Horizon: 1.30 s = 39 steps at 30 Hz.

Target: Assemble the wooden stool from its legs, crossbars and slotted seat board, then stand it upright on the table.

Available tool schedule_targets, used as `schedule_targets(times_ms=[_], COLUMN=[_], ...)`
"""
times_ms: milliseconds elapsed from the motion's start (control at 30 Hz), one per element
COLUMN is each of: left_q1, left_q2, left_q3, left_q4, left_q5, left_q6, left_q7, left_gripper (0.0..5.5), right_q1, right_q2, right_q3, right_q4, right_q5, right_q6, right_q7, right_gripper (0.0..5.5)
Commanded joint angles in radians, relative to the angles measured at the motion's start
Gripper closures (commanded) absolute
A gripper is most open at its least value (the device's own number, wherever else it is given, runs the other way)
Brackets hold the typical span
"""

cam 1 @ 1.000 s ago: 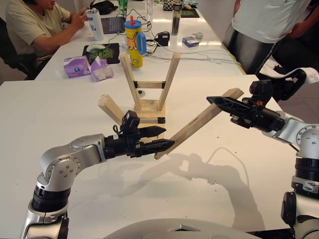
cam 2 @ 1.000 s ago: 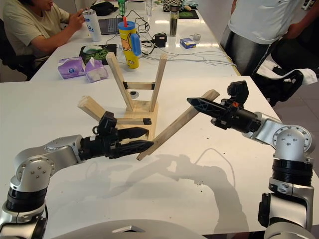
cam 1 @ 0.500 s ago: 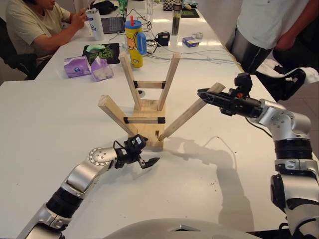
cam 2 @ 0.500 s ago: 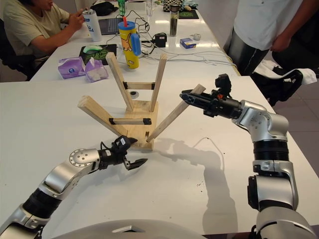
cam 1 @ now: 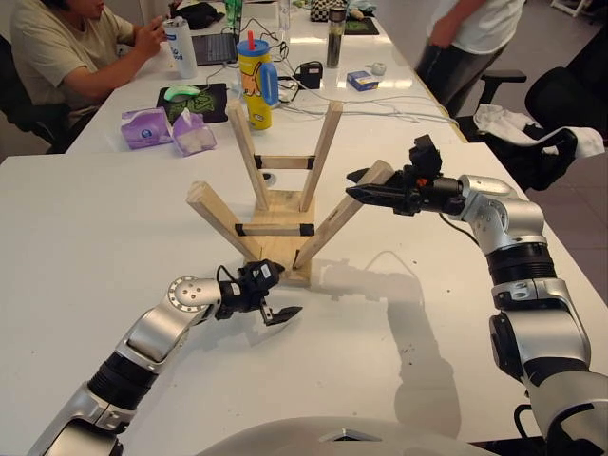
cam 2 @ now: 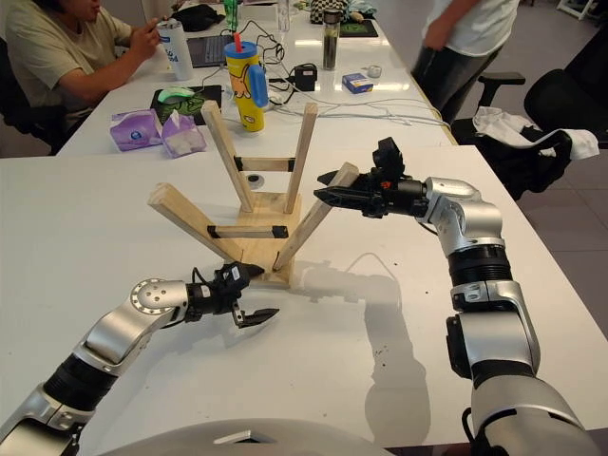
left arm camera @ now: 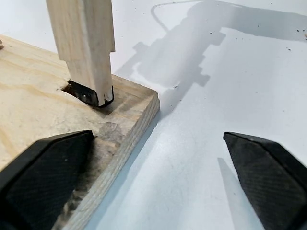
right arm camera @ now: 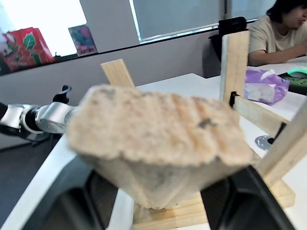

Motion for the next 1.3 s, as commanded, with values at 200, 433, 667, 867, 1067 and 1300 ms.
schedule_targets(times_ms=[200,433,667,867,1067,1300], left_q1=[0.083,0.094,0.102,0.096,0.112,0.107], left_q2=[-0.01,-0.033,-0.059,-0.073,-0.086,-0.107], left_q3=[-0.033,-0.028,-0.029,-0.035,-0.027,-0.027], left_q4=[0.048,0.046,0.046,0.07,0.105,0.145], left_q5=[0.039,0.043,0.048,0.067,0.079,0.095], left_q6=[0.059,0.07,0.078,0.071,0.055,0.032], left_q7=[0.006,0.026,0.044,0.045,0.054,0.059], left_gripper=[0.47,0.47,0.47,0.47,0.47,0.47], right_q1=[-0.018,0.093,0.076,-0.006,-0.059,-0.09], right_q2=[-0.036,-0.038,0.013,0.033,0.028,0.1], right_q3=[0.148,0.231,0.274,0.299,0.343,0.425], right_q4=[-0.169,-0.355,-0.373,-0.249,-0.16,-0.186], right_q5=[-0.181,-0.197,-0.195,-0.228,-0.264,-0.285], right_q6=[-0.03,0.059,0.095,0.083,0.073,0.082], right_q7=[-0.008,-0.066,-0.119,-0.109,-0.053,-0.017], right_gripper=[3.44,3.44,3.44,3.45,3.45,3.45])
